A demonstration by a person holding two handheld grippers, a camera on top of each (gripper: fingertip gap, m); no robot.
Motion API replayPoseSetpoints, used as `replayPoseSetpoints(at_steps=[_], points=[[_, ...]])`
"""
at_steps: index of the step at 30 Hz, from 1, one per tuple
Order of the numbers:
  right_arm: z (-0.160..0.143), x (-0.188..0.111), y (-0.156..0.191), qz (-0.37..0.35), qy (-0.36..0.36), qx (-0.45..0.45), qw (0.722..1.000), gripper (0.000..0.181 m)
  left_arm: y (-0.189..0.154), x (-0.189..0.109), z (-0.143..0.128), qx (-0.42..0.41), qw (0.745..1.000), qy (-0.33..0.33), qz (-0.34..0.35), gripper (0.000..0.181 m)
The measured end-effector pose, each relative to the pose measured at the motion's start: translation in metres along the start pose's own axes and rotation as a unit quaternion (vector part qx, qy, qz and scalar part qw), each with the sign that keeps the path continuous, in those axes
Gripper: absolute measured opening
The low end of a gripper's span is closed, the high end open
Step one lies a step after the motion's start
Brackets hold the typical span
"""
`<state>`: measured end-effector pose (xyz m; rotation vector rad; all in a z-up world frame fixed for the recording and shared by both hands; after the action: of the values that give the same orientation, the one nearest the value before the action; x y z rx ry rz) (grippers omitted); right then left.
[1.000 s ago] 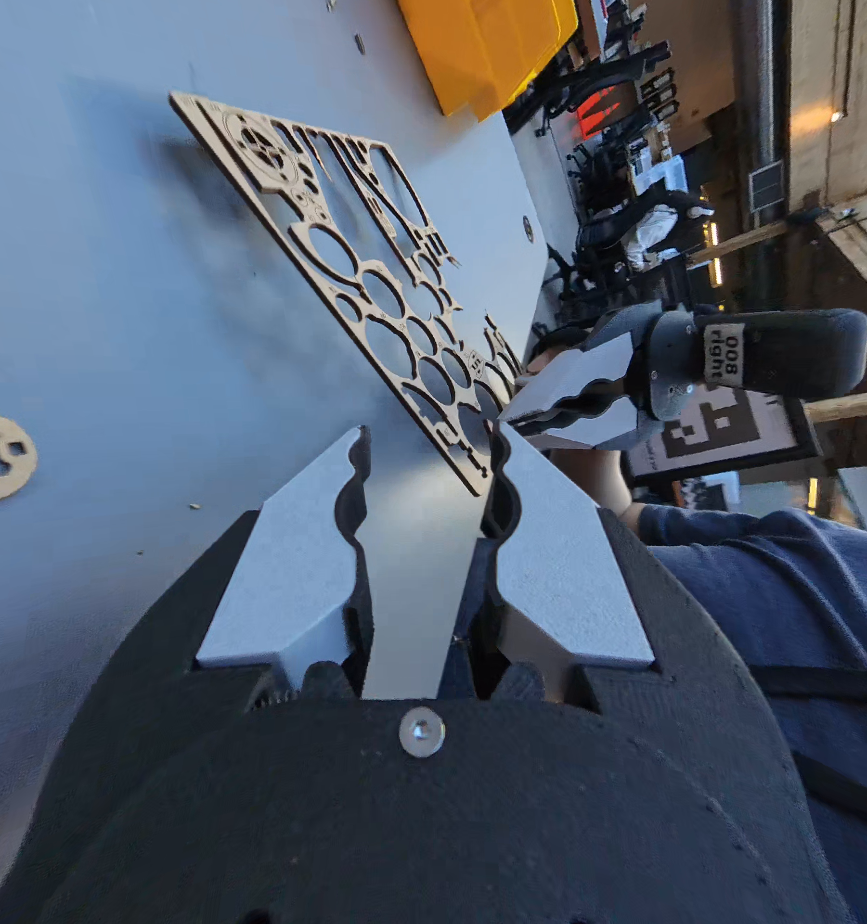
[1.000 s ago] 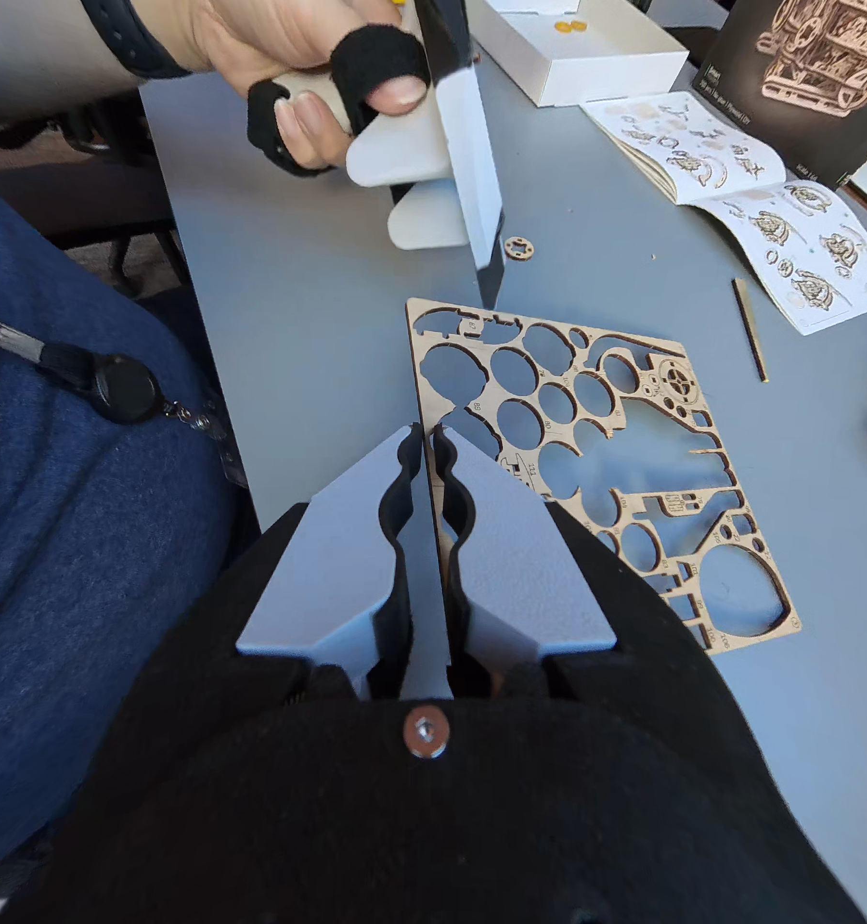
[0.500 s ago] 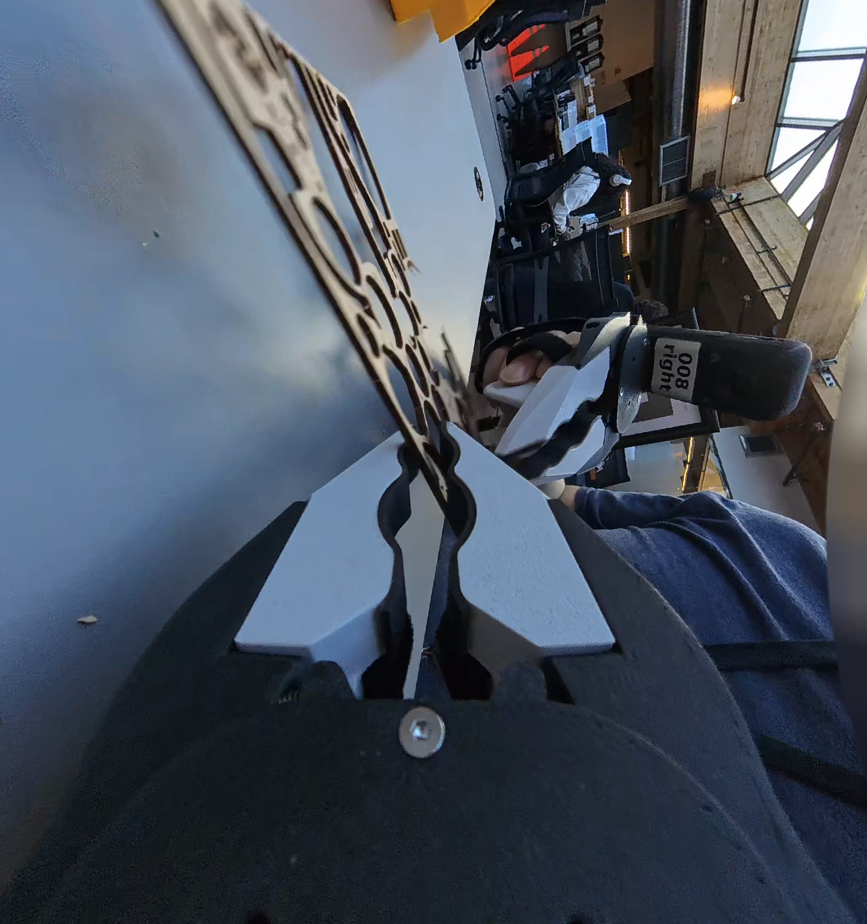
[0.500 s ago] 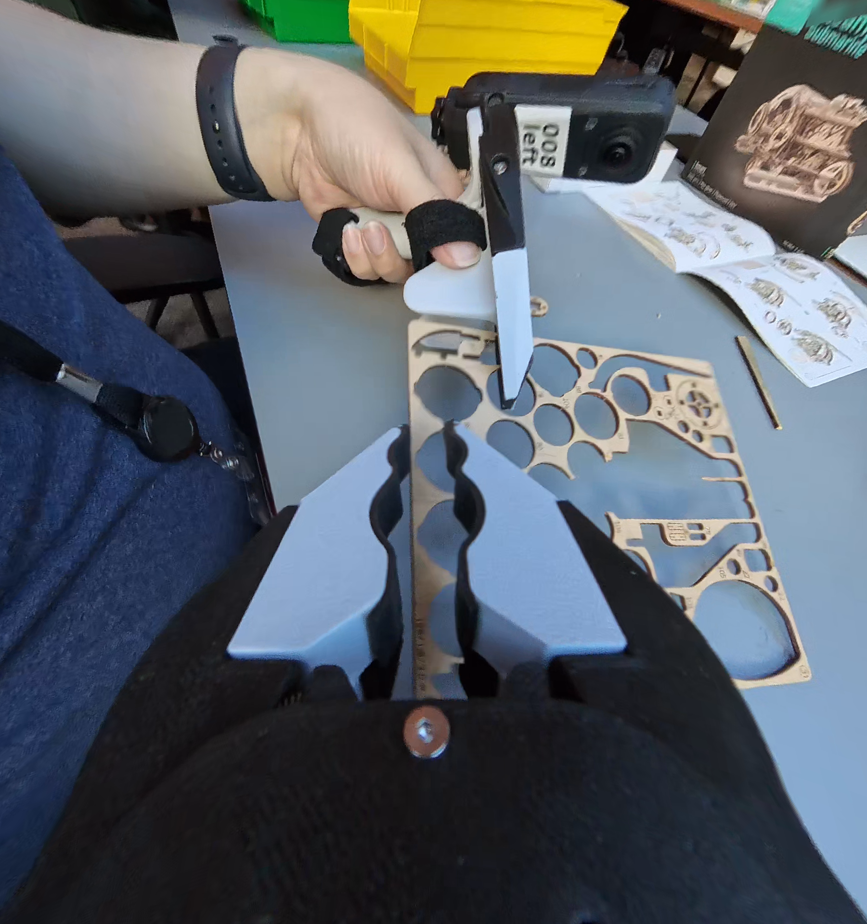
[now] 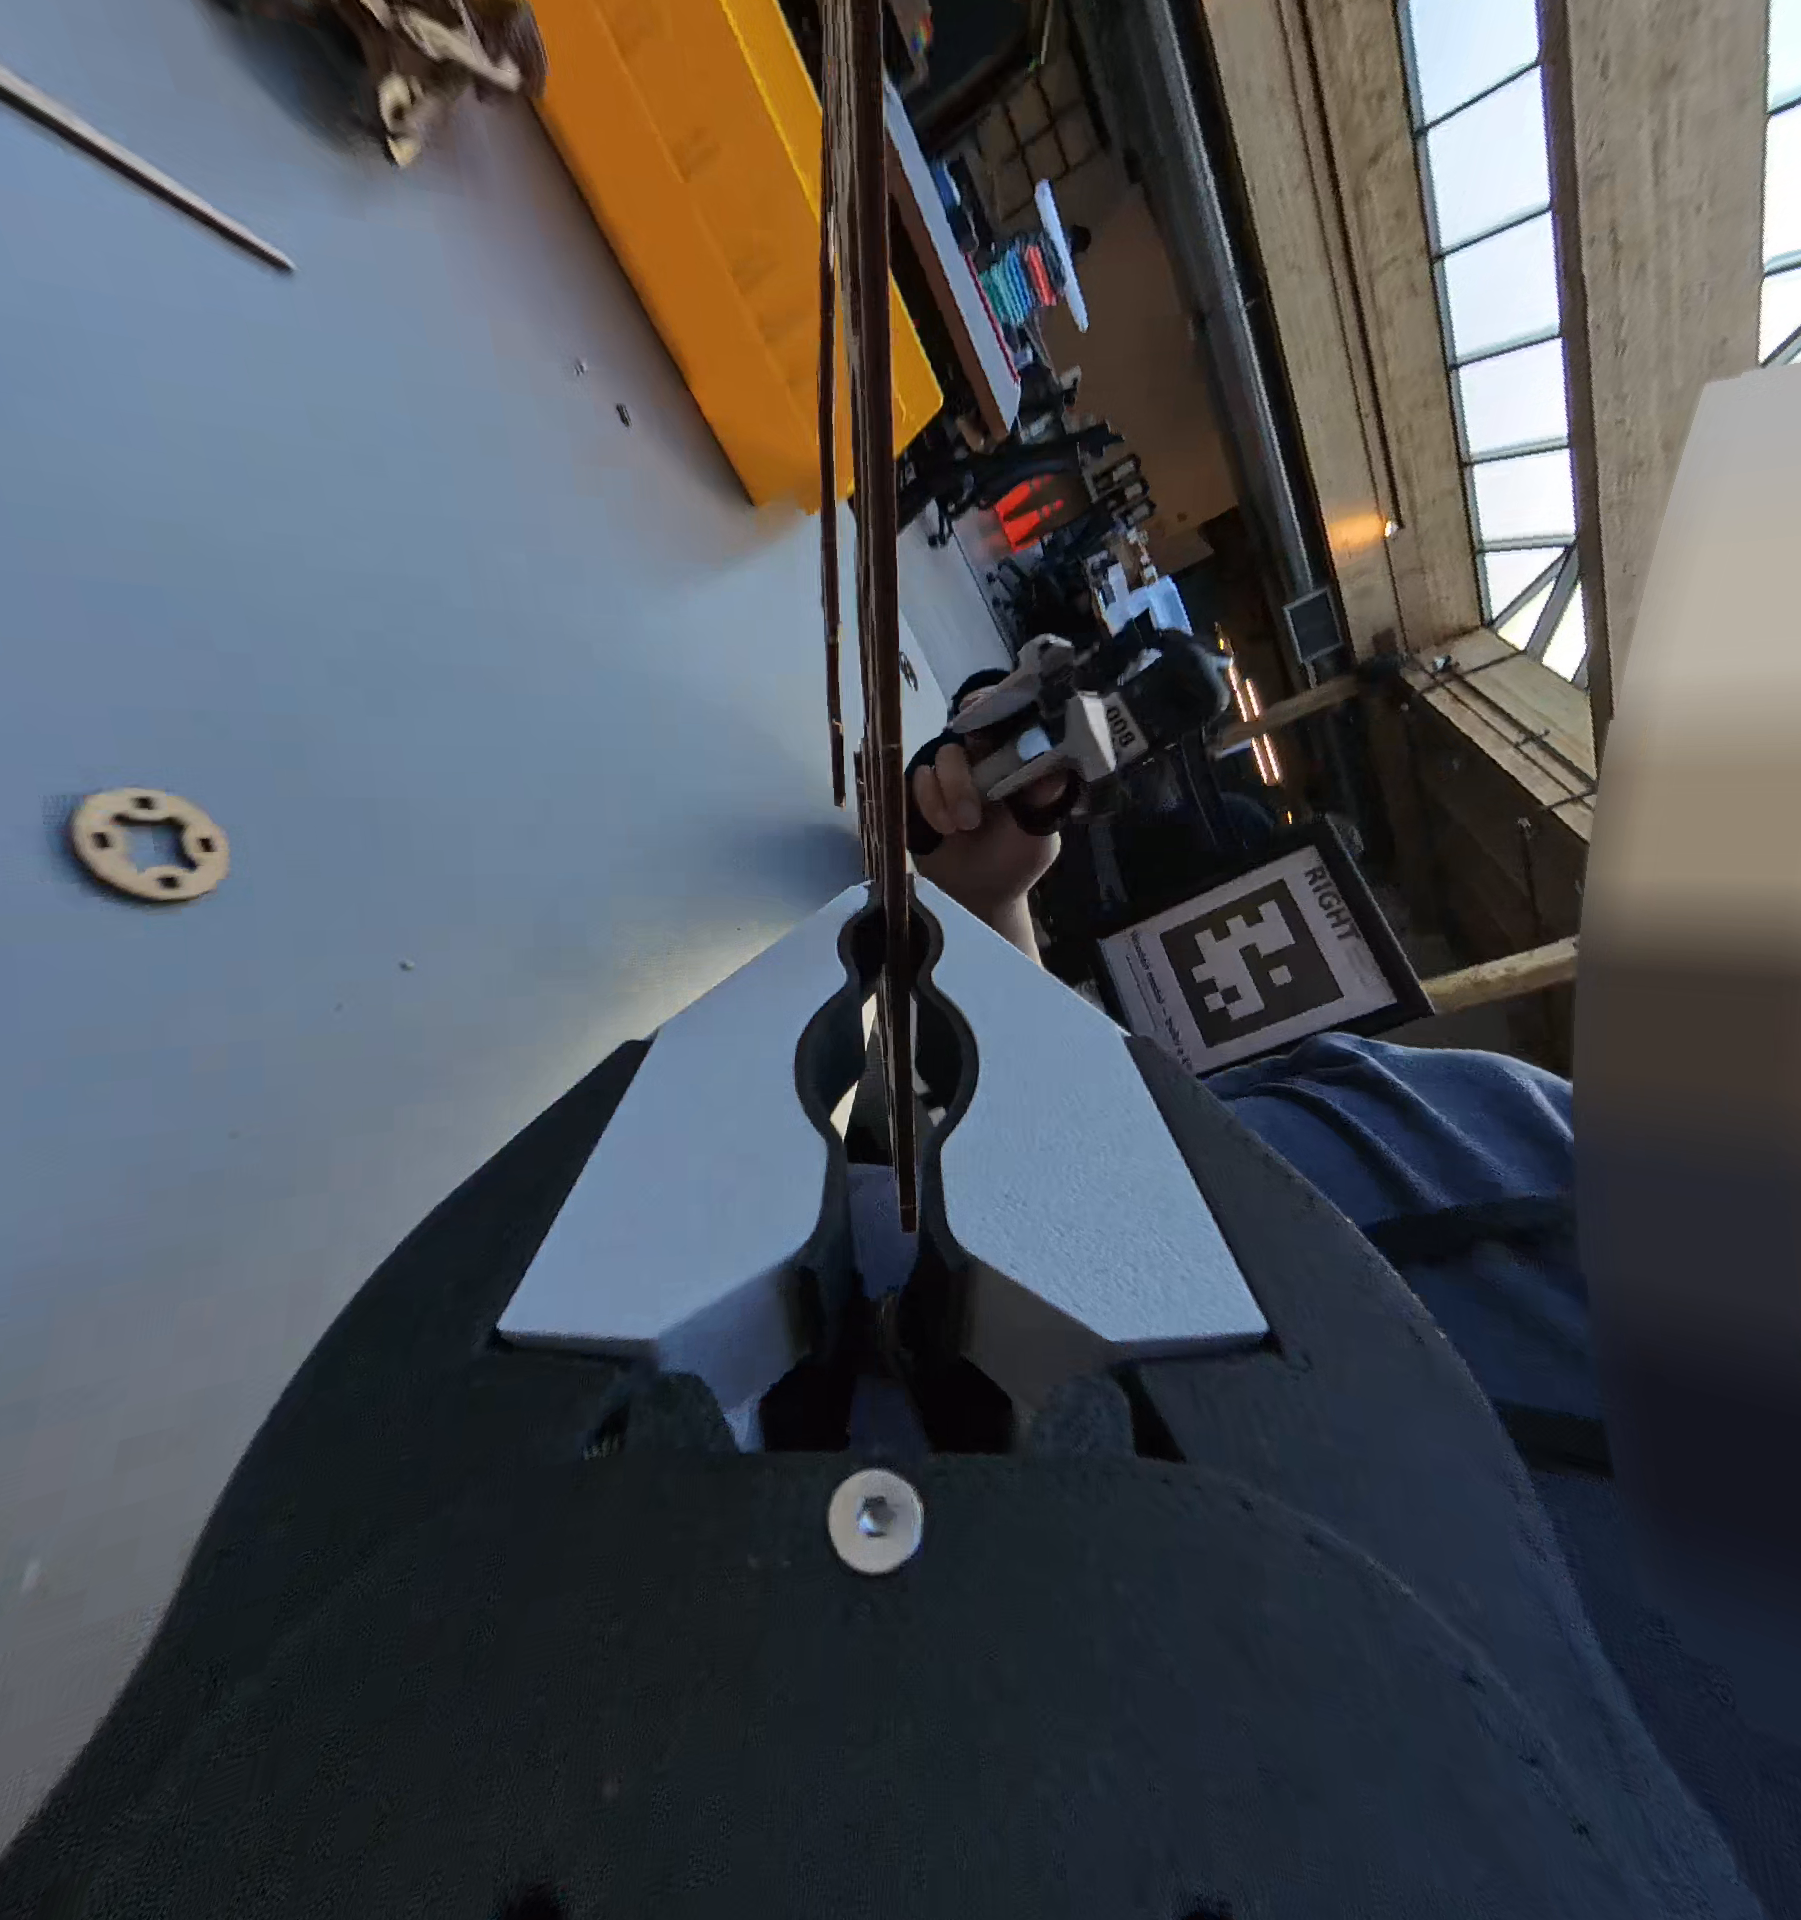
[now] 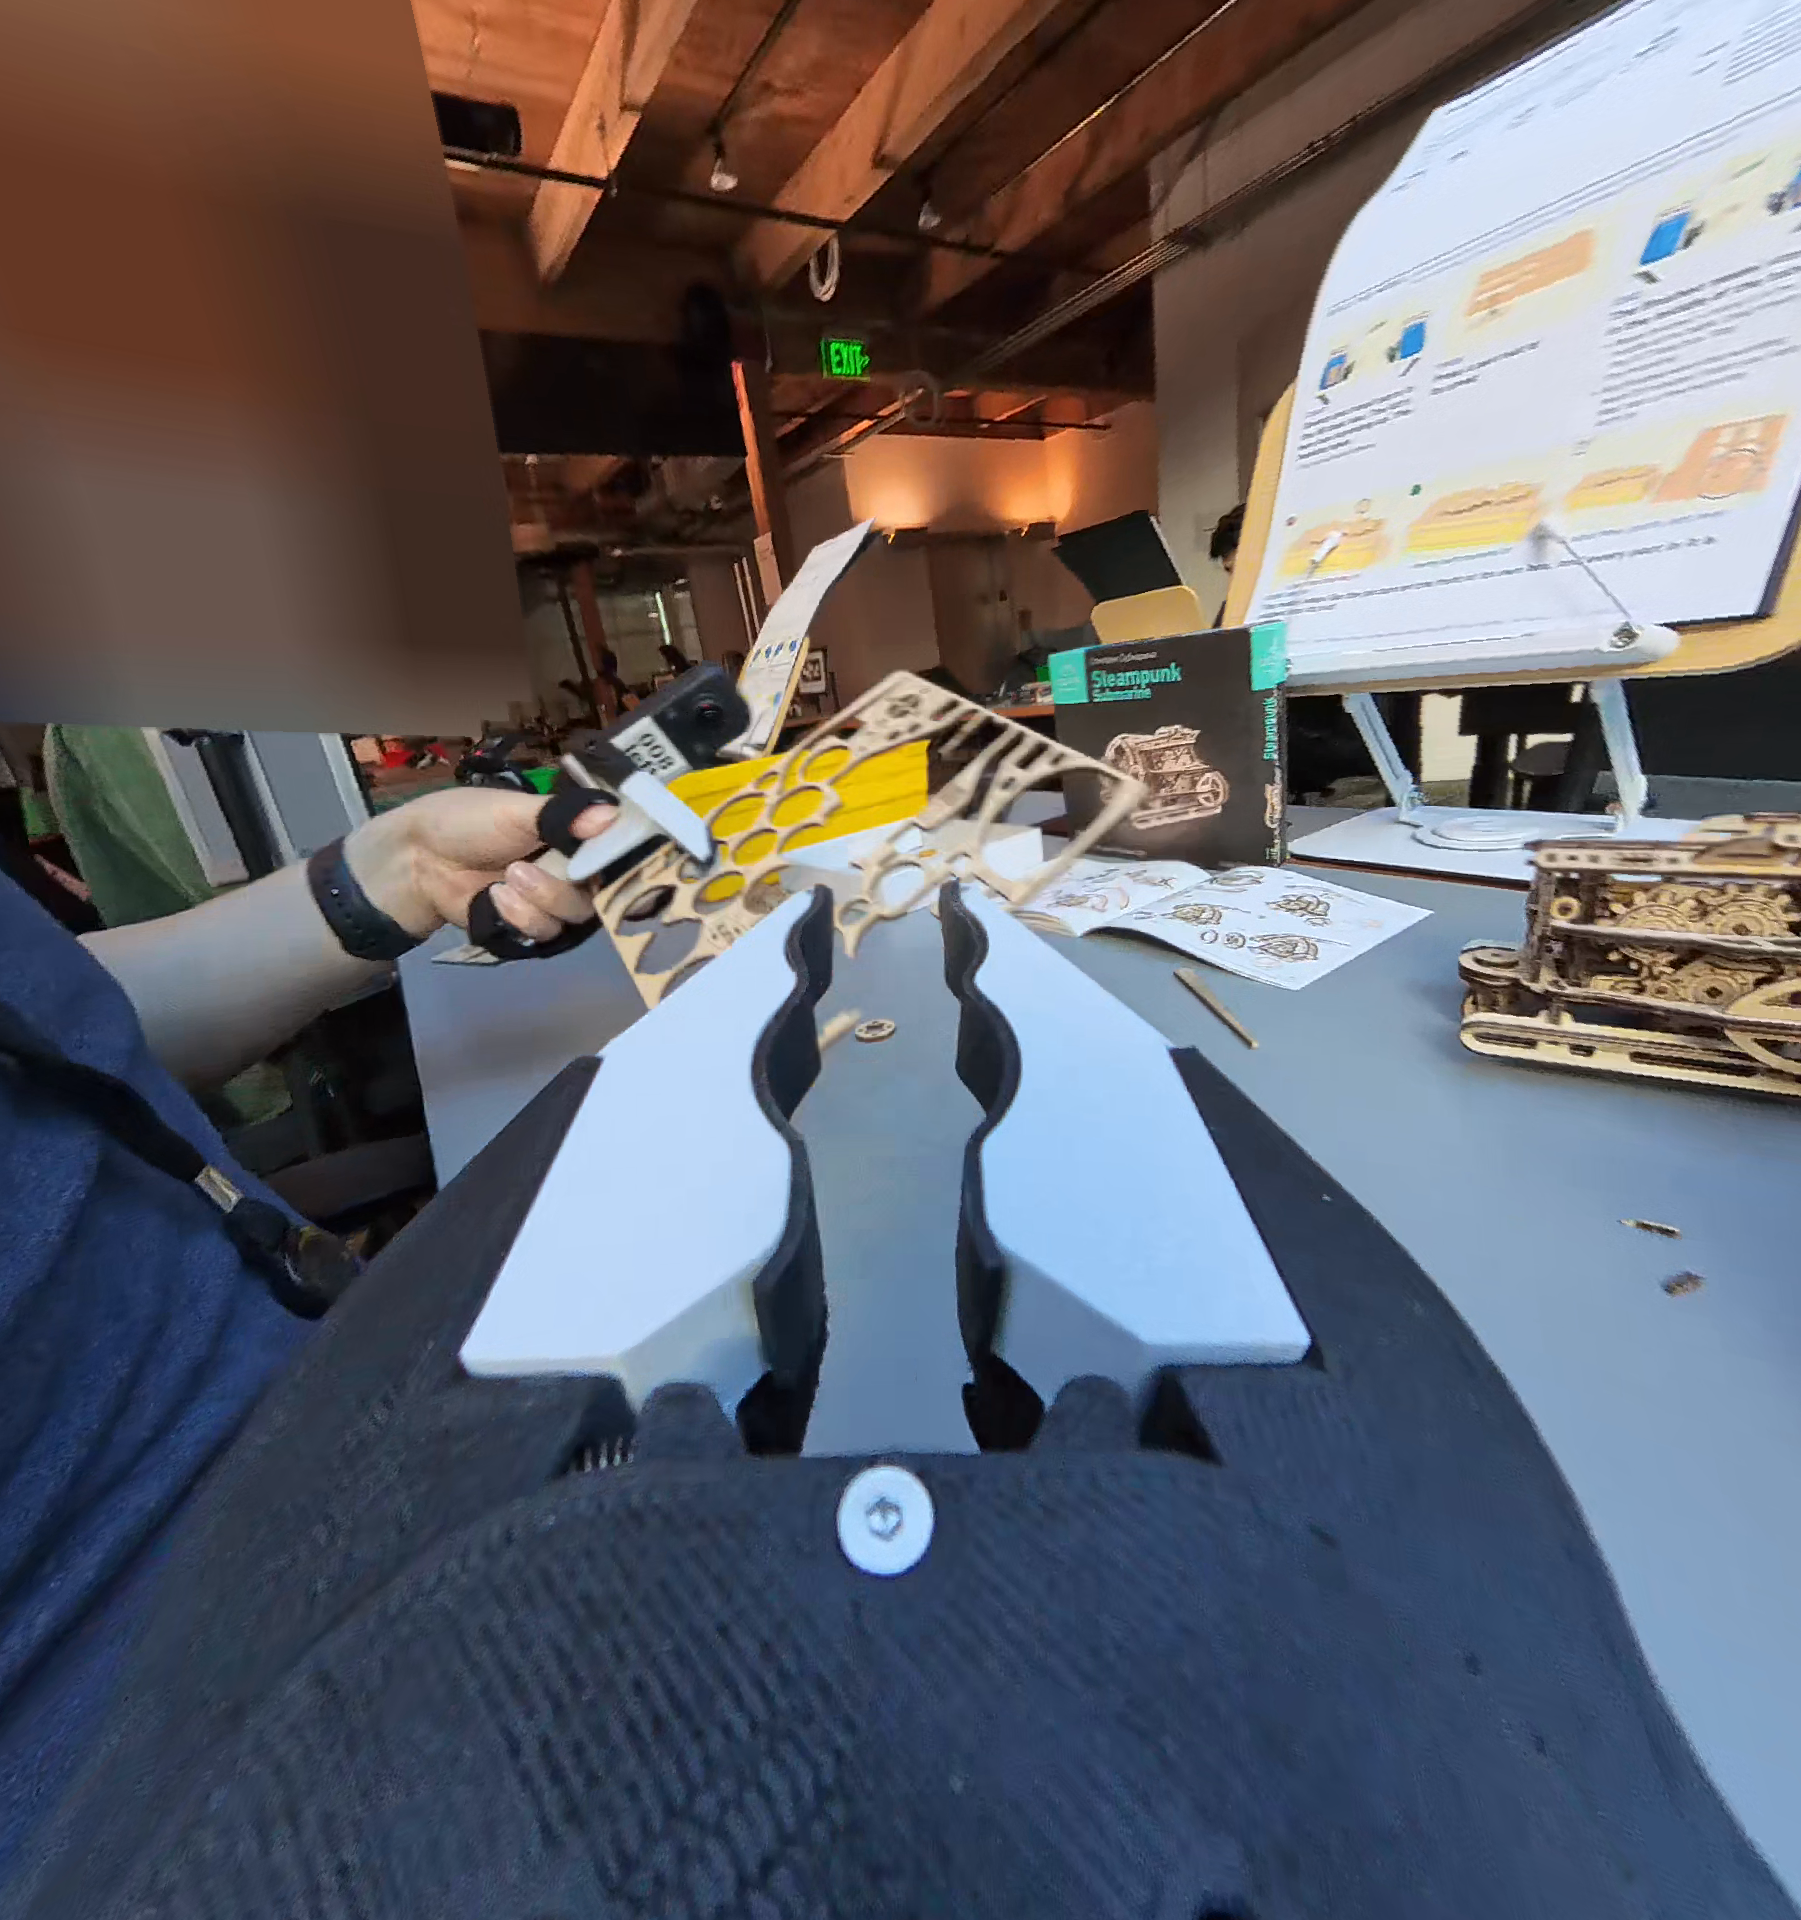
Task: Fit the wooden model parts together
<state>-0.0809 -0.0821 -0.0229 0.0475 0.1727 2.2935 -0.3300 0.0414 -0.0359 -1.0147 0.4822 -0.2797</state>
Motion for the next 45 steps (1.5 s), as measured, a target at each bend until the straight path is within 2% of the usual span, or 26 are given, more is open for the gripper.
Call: replayPoseSetpoints(at_steps=[4, 8, 11, 14, 18, 22, 30, 34, 37, 41, 45], points=[[-0.002, 0.001, -0.010, 0.006, -0.003, 0.019, 1.000, 0.019, -0.010, -0.102, -0.025, -0.011, 0.994, -0.102, 0.042, 0.000], [-0.004, 0.011, -0.015, 0.015, 0.012, 0.024, 1.000, 0.019, -0.017, -0.199, -0.074, -0.042, 0.976, -0.177, 0.124, 0.000], [-0.005, 0.022, -0.016, 0.023, 0.021, 0.025, 0.999, 0.019, -0.018, -0.252, -0.110, -0.068, 0.960, -0.218, 0.164, 0.000], [-0.007, 0.034, -0.015, 0.031, 0.030, 0.025, 0.999, 0.019, -0.015, -0.284, -0.140, -0.088, 0.949, -0.242, 0.181, 0.000], [-0.009, 0.049, -0.011, 0.040, 0.052, 0.026, 0.998, 0.019, 0.001, -0.308, -0.170, -0.119, 0.940, -0.268, 0.175, 0.000], [-0.013, 0.059, -0.008, 0.034, 0.086, 0.015, 0.996, 0.019, 0.025, -0.316, -0.193, -0.150, 0.935, -0.279, 0.157, 0.000], [-0.018, 0.078, 0.006, 0.040, 0.111, 0.014, 0.993, 0.019, 0.067, -0.337, -0.216, -0.194, 0.930, -0.281, 0.138, 0.000], [-0.021, 0.088, 0.013, 0.045, 0.127, 0.009, 0.991, 0.019, 0.089, -0.343, -0.225, -0.224, 0.921, -0.258, 0.187, 0.001], [-0.022, 0.095, 0.017, 0.051, 0.133, 0.008, 0.990, 0.019, 0.096, -0.345, -0.224, -0.232, 0.914, -0.267, 0.197, 0.004], [-0.022, 0.102, 0.022, 0.063, 0.143, 0.006, 0.988, 0.019, 0.098, -0.349, -0.226, -0.241, 0.900, -0.258, 0.255, 0.012], [-0.021, 0.105, 0.026, 0.075, 0.146, 0.006, 0.986, 0.019, 0.091, -0.353, -0.222, -0.248, 0.881, -0.241, 0.322, 0.032]])
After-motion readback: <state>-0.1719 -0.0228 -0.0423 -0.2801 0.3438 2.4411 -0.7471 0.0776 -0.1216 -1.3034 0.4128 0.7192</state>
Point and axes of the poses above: each gripper's, where its closed fingertips meet, x out along the fingers, z out of its top, y = z × x across the jaws, the point moved 4 cm from there along -x, back along the fingers, and after that the axes turned 15 degrees about y, right-handed, at the moved point
